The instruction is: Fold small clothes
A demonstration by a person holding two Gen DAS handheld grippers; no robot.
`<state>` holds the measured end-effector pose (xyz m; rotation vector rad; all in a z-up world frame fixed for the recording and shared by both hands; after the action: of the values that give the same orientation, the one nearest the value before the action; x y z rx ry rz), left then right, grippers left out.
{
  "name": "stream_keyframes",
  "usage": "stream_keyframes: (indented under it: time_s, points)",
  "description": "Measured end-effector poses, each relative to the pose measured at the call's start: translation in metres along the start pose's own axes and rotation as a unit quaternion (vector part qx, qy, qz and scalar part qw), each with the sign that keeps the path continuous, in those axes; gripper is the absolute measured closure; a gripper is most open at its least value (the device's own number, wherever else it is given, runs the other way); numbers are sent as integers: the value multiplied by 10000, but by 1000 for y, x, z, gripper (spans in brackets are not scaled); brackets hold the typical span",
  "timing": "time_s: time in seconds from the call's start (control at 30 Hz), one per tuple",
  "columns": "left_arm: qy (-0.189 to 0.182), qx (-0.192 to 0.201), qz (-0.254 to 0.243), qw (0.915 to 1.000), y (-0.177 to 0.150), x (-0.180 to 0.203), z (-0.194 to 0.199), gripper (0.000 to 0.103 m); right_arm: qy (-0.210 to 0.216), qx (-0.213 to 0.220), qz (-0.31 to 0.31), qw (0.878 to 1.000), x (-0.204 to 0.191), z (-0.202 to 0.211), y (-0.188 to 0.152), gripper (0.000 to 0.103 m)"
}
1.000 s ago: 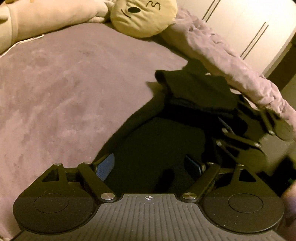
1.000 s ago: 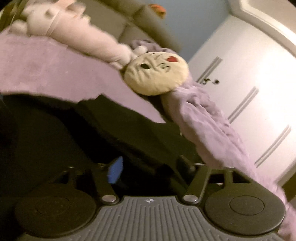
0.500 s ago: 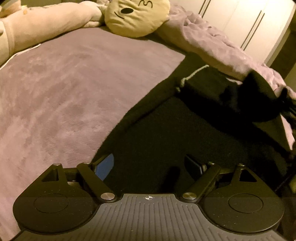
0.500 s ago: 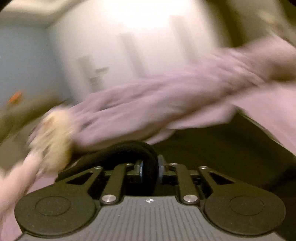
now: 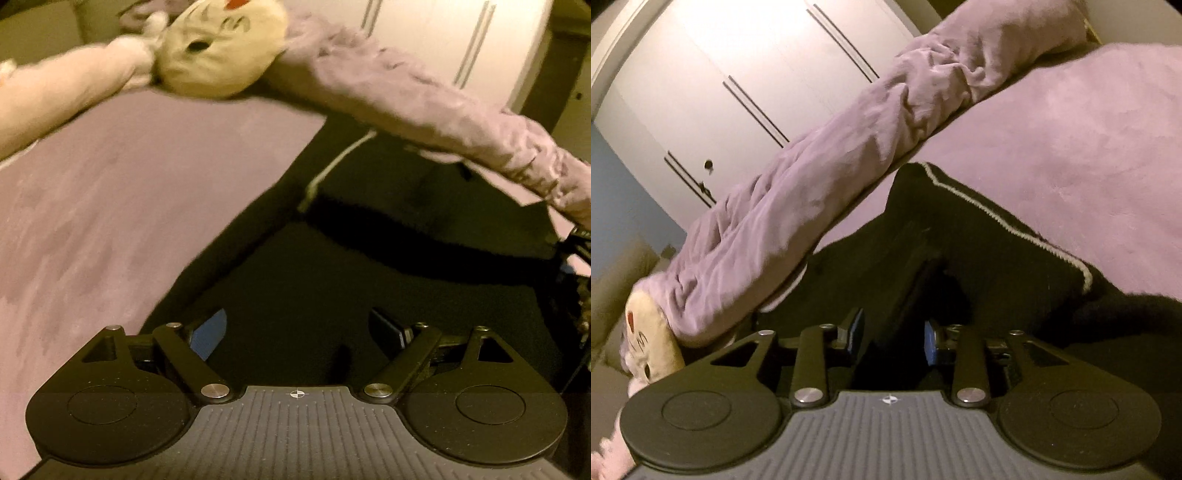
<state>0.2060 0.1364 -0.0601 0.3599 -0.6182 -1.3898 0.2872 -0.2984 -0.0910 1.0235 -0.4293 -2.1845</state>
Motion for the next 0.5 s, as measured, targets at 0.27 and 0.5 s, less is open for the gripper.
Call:
stream_keyframes:
  time_s: [0.27, 0.5]
  points:
    - [-1134, -20, 366, 9929, 55, 19, -63, 25, 127, -142, 224, 9996, 1, -12, 12, 90]
    - [-1702, -120, 1608, 9721, 93, 2, -102, 27, 126, -277, 247, 9992, 4, -19, 16, 84]
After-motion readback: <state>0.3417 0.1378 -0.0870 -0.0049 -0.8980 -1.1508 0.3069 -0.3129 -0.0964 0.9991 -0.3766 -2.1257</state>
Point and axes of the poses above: each gripper's, at about its wrist camera, not at the fingertips, and z roughly against the way its jaws point, x to its right, y to its top, the point moved 4 cm from there along -z, roughly the way its jaws point, and after that the axes turned 6 degrees about -x, right-handed, at the moved point
